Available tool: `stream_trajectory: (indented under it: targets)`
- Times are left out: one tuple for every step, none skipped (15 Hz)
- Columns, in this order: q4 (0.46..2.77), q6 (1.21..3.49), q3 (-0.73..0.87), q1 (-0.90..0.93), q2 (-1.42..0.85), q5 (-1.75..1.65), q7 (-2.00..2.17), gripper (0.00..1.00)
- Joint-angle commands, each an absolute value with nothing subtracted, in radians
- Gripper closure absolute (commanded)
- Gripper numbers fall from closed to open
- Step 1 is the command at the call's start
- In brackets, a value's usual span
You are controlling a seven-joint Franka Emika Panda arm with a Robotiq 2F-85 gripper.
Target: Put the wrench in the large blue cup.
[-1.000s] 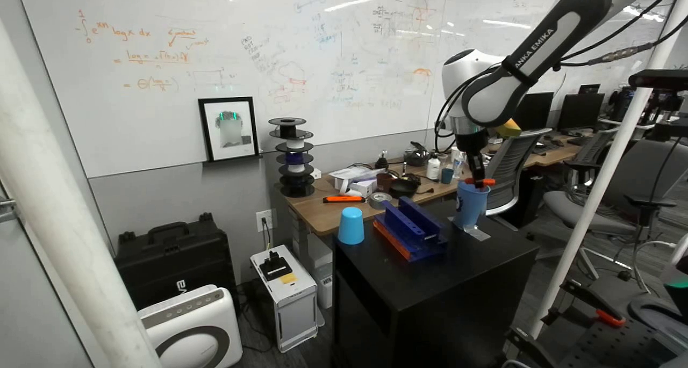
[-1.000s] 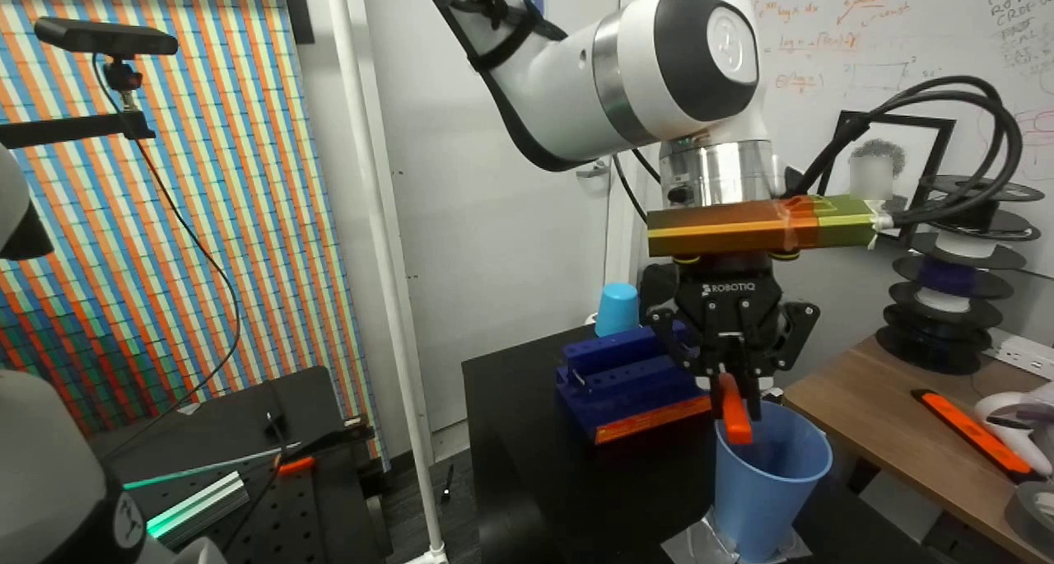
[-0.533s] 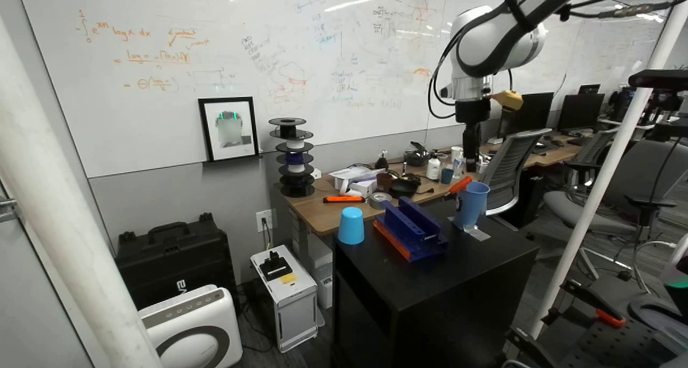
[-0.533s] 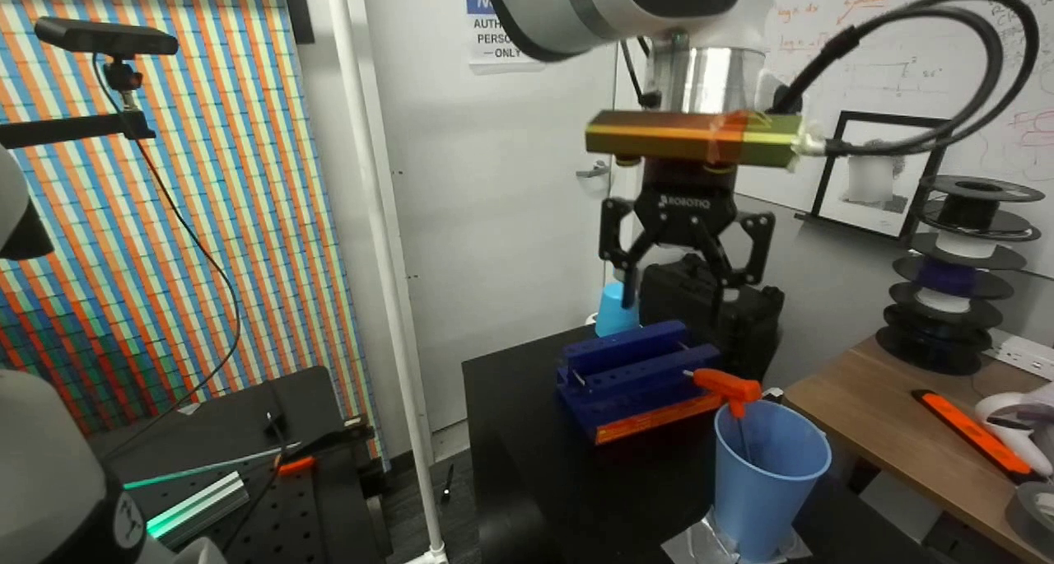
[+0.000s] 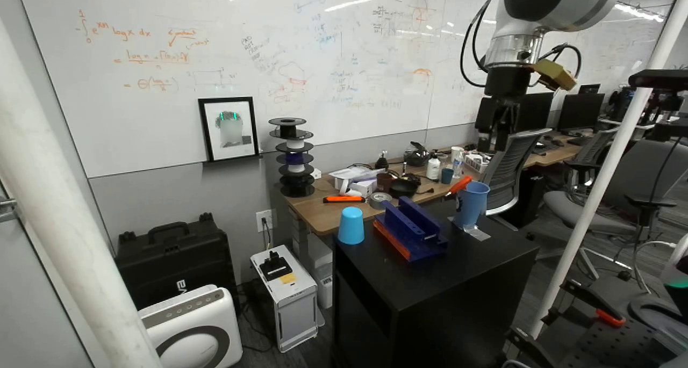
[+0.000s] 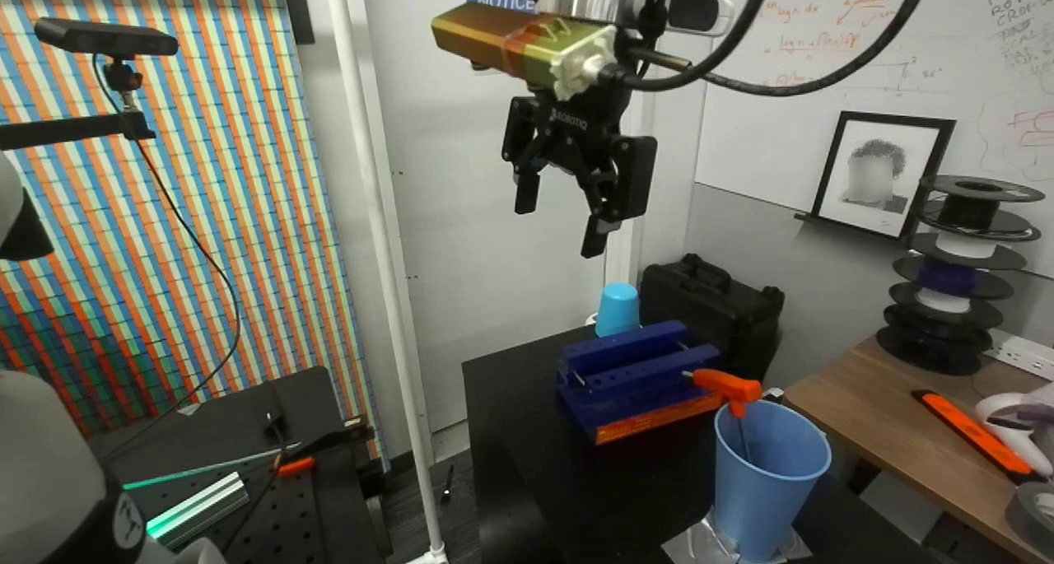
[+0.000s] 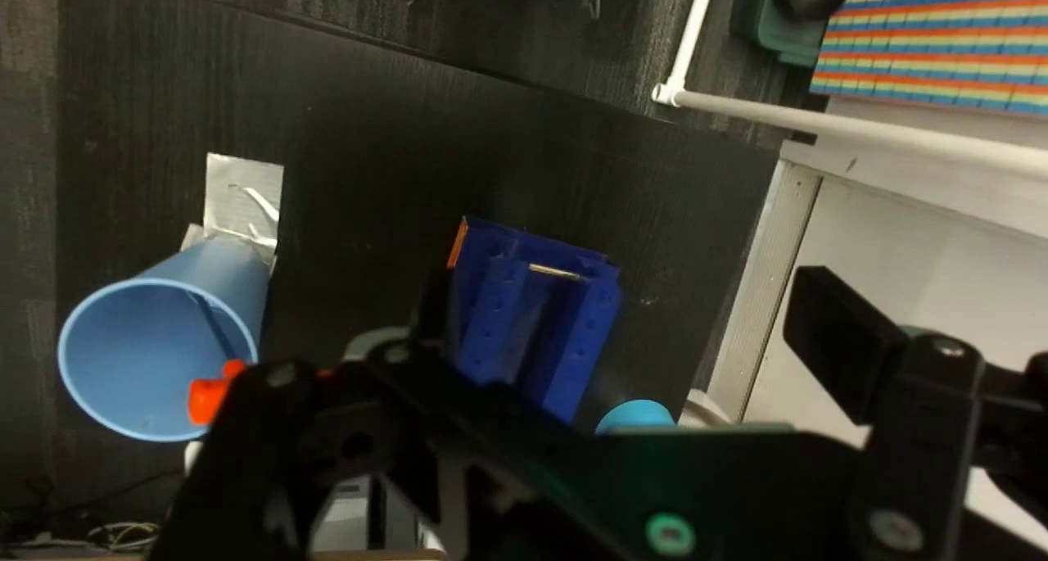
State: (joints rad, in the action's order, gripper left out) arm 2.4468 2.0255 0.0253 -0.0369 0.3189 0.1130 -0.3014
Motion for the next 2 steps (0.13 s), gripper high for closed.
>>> stream_trajectory:
  targets:
    - [2.467,2.030,0.048,-0.020,0.340,0.109,-0.274,0.00]
    - [2.483,2.032,0.052,-0.020,0.355,0.111,-0.262,0.00]
